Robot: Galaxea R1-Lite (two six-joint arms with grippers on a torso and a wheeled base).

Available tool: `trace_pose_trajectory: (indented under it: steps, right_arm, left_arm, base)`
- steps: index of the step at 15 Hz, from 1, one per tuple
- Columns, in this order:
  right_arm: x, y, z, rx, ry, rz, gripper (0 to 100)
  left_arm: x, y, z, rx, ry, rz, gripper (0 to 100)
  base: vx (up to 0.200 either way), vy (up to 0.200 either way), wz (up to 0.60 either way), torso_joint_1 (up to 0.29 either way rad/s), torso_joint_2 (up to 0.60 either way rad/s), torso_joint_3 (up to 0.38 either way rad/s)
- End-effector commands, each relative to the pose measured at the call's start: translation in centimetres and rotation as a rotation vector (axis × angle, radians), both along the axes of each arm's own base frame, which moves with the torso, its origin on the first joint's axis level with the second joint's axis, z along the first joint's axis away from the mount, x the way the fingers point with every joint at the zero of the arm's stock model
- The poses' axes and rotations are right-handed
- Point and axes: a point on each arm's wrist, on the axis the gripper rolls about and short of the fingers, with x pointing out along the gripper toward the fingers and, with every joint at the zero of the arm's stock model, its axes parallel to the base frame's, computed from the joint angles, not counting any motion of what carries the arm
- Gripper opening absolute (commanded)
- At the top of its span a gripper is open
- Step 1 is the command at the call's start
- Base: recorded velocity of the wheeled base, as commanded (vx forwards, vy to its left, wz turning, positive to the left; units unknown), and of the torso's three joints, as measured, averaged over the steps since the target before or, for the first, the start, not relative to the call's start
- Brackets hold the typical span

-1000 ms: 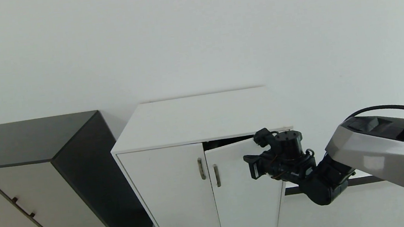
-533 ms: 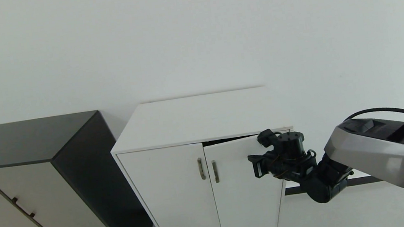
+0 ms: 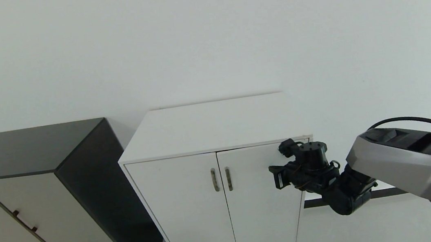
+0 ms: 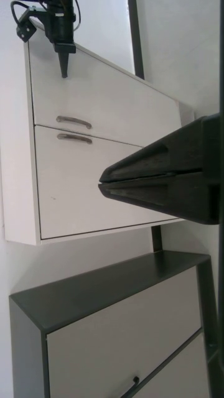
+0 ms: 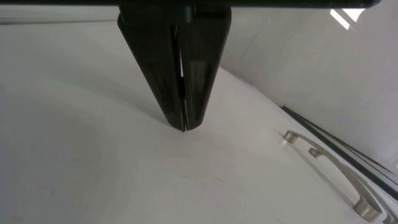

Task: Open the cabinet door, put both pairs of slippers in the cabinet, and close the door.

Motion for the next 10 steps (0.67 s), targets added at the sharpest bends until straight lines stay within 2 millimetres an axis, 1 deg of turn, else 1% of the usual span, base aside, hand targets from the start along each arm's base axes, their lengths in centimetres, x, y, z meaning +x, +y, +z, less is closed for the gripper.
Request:
trace_pose_trajectory:
  steps: [1,6,10]
  right_arm:
    - [0.08,-0.01,-0.19,-0.001,0.001,-0.001,0]
    - [0.32,-0.44,-0.56,-0.003,0.007,-0.012,0]
    - [0.40,-0.41,-0.86,-0.007,0.008,-0.014,0]
  left_arm:
    - [0.01,0.00,-0.01,0.000,0.002,-0.001,0]
    - [0.01,0.00,-0.01,0.000,0.002,0.001,0]
    - [0.01,0.00,-0.01,0.000,0.002,-0.001,0]
  base:
    - [0.000,0.000,0.00,0.000,0.00,0.000]
    - [0.000,0.000,0.00,0.000,0.00,0.000]
    - [0.000,0.000,0.00,0.000,0.00,0.000]
